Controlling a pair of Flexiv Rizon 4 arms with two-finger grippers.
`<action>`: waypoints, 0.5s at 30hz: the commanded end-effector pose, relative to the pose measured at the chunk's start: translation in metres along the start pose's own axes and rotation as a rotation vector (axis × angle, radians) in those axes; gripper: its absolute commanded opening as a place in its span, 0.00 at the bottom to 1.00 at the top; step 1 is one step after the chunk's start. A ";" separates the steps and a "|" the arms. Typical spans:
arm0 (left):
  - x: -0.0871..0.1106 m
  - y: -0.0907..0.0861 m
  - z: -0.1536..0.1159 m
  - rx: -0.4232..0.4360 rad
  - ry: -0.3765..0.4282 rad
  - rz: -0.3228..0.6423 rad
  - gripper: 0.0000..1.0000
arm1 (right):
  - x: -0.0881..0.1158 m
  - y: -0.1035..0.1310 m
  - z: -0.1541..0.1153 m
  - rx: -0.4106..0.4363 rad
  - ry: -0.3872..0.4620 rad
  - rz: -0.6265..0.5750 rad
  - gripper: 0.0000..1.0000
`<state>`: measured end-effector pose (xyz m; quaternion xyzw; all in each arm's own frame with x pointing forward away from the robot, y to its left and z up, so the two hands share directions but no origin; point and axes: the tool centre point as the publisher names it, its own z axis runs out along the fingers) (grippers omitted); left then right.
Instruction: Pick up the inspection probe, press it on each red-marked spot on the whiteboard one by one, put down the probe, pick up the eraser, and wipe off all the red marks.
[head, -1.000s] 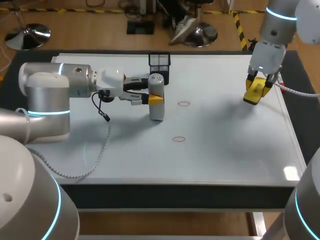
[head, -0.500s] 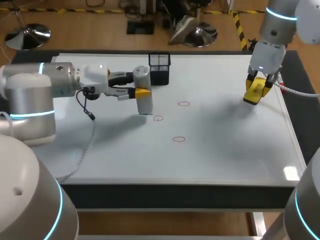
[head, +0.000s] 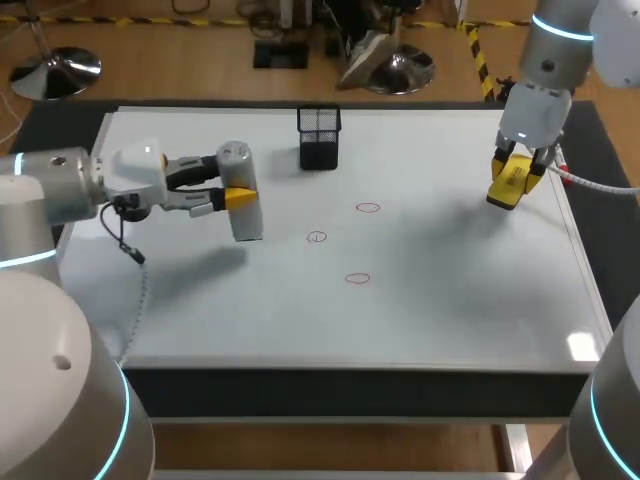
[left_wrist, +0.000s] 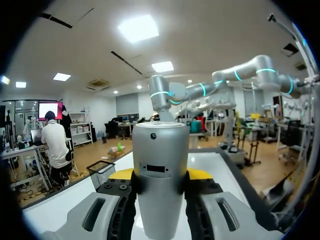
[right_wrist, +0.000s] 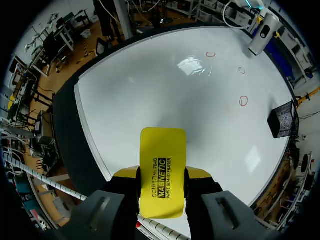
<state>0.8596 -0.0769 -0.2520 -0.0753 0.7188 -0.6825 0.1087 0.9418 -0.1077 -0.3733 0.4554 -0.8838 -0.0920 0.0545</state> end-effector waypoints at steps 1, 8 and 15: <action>0.010 -0.004 -0.034 -0.004 -0.087 0.000 0.00 | 0.000 0.000 -0.001 0.002 0.003 -0.001 0.00; 0.016 -0.002 -0.069 -0.012 -0.139 0.000 0.00 | 0.000 0.000 -0.001 0.002 0.003 -0.001 0.00; 0.021 0.003 -0.094 -0.030 -0.178 -0.005 0.00 | 0.000 0.000 -0.001 0.002 0.003 -0.001 0.00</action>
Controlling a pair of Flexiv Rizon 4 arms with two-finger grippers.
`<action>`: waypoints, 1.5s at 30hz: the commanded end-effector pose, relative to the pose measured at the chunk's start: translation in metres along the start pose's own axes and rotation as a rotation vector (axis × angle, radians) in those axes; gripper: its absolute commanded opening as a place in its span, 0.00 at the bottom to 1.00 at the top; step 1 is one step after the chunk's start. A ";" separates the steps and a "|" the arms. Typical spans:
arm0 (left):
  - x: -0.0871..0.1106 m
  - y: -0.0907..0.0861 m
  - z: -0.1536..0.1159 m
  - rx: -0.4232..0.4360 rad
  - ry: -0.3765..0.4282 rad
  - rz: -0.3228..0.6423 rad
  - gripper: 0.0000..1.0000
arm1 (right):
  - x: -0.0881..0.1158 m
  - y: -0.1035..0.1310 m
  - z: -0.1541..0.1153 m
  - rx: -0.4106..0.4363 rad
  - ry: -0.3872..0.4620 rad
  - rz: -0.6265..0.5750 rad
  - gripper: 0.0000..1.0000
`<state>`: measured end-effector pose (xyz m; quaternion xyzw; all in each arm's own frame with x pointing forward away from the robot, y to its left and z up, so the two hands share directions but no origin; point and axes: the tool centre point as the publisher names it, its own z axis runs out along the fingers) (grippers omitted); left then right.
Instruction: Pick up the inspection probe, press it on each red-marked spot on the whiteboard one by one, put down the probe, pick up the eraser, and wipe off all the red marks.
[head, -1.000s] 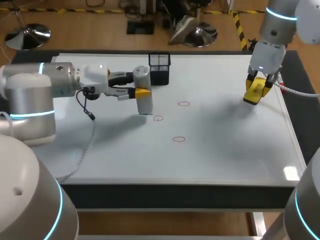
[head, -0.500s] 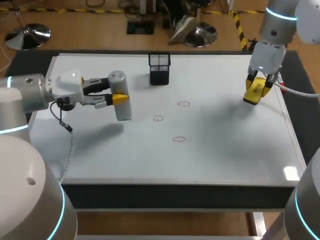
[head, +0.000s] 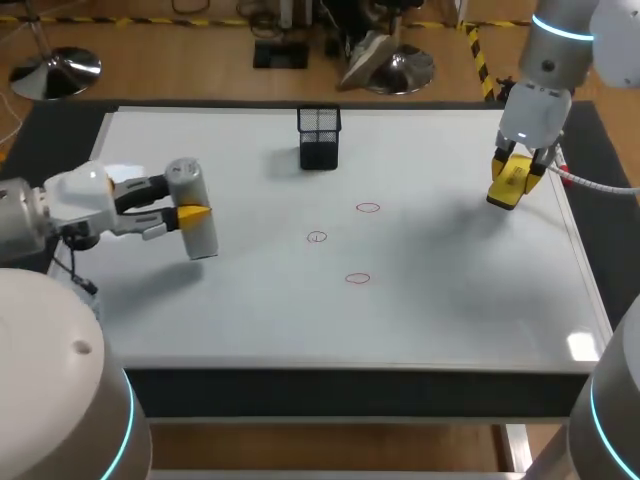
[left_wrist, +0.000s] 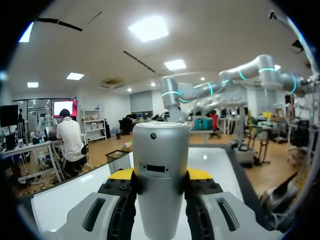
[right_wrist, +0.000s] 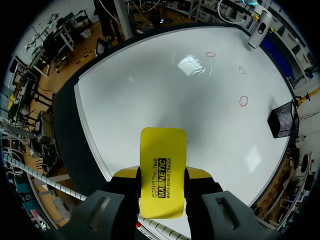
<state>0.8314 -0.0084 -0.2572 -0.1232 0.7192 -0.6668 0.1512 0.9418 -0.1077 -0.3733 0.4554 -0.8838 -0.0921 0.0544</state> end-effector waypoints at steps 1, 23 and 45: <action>0.008 -0.004 -0.026 -0.004 -0.058 0.002 0.00 | 0.000 -0.001 -0.001 0.002 0.003 -0.001 0.00; 0.008 -0.003 -0.054 -0.005 -0.103 0.007 0.00 | 0.000 -0.001 -0.001 0.002 0.003 -0.001 0.00; 0.008 -0.003 -0.054 -0.005 -0.103 0.007 0.00 | -0.075 0.082 0.005 0.024 0.040 -0.225 0.00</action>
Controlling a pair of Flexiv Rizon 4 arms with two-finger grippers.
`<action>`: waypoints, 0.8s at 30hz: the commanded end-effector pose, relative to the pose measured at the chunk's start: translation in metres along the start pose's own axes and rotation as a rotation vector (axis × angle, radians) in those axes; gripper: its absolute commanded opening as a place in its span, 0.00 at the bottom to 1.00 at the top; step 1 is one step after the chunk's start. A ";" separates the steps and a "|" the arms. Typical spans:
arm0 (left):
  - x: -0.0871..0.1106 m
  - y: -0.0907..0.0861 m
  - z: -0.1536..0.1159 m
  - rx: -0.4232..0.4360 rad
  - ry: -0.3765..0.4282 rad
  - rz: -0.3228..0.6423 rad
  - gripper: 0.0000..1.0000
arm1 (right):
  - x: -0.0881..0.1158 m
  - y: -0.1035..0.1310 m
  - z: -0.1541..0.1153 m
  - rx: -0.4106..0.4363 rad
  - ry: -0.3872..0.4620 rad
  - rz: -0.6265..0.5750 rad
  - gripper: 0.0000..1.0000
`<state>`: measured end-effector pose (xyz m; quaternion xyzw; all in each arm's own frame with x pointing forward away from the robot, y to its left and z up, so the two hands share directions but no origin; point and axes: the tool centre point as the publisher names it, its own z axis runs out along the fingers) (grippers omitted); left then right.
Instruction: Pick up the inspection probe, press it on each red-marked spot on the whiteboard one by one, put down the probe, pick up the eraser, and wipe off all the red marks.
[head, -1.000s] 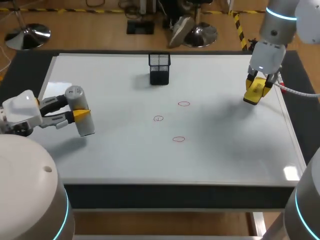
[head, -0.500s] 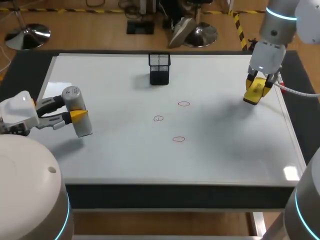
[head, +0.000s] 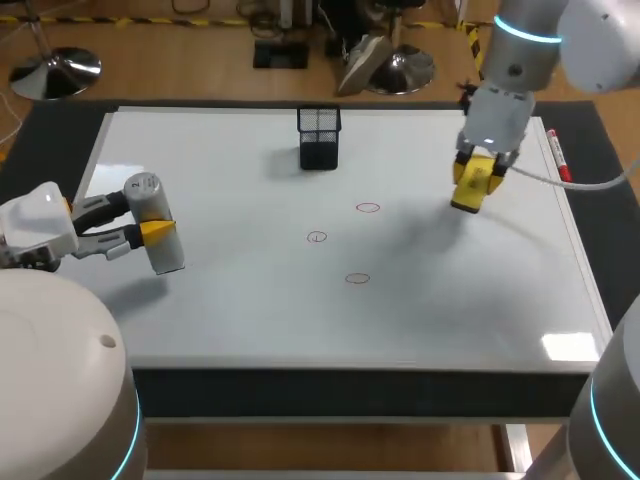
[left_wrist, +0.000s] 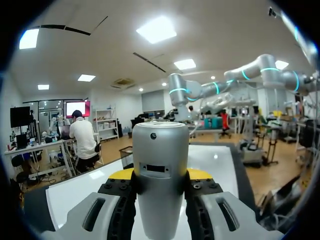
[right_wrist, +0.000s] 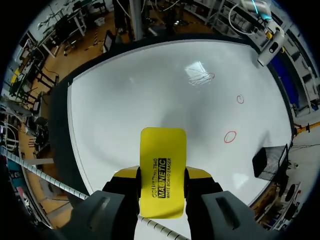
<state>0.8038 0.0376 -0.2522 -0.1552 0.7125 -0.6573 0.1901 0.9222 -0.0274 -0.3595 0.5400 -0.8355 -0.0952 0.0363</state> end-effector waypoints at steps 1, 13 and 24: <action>0.000 -0.001 0.000 0.000 0.000 0.000 0.00 | -0.030 0.019 0.008 0.008 0.059 -0.042 0.00; 0.000 -0.001 0.000 0.000 0.000 0.000 0.00 | -0.111 0.078 0.027 -0.006 0.134 -0.241 0.00; 0.000 -0.001 0.000 0.000 0.000 0.000 0.00 | -0.173 0.117 0.044 -0.028 0.161 -0.374 0.00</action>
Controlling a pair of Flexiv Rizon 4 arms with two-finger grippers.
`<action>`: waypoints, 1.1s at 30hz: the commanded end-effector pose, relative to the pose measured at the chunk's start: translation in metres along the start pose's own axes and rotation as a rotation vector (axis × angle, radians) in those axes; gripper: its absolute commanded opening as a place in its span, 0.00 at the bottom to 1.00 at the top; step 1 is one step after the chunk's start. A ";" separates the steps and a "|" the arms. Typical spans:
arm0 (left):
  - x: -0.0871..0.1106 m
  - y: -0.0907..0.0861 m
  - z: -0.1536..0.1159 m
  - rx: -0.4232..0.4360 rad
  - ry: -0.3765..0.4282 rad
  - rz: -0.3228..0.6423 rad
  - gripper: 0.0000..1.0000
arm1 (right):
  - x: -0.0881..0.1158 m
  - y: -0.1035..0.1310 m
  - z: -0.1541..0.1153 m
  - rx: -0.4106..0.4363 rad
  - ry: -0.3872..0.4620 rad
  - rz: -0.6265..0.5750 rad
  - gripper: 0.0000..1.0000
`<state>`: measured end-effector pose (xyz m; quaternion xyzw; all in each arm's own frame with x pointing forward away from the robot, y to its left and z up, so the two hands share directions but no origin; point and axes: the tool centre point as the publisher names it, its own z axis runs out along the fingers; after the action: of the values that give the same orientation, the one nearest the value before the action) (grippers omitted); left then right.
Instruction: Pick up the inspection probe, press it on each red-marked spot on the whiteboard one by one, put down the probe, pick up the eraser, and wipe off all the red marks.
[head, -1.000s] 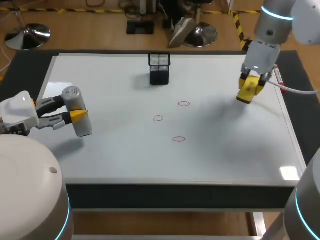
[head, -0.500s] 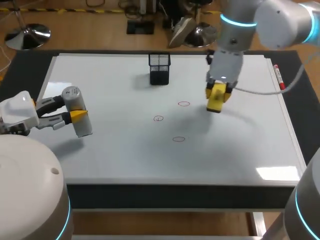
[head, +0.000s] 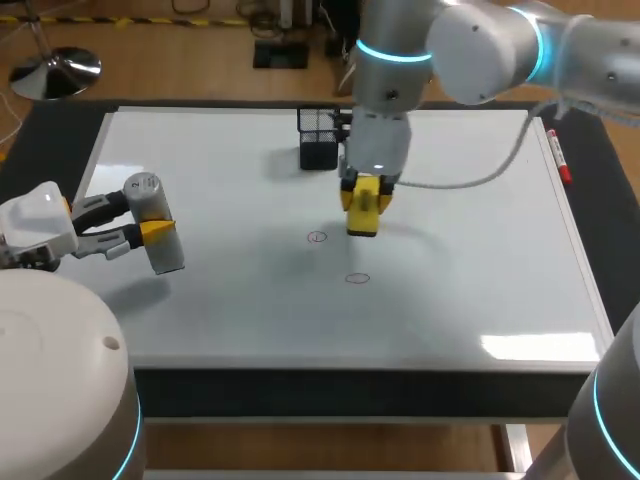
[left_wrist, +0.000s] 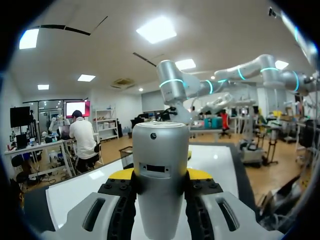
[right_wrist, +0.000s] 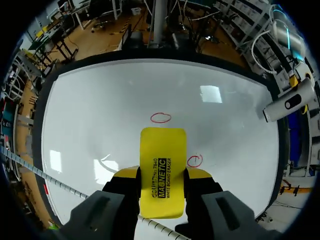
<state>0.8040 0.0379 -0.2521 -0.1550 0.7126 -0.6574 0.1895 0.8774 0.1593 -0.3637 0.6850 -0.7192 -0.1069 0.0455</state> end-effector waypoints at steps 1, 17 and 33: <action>0.000 -0.001 0.000 0.000 -0.001 0.001 0.00 | -0.026 -0.005 0.010 -0.012 0.116 -0.008 0.00; 0.000 -0.001 0.000 0.000 -0.001 0.001 0.00 | -0.084 -0.006 0.034 -0.008 0.155 -0.118 0.00; 0.000 -0.001 0.000 0.000 -0.001 0.001 0.00 | -0.096 -0.011 0.051 0.036 0.119 -0.200 0.00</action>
<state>0.8040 0.0382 -0.2518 -0.1552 0.7125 -0.6575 0.1895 0.8814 0.2601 -0.4041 0.7567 -0.6476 -0.0545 0.0709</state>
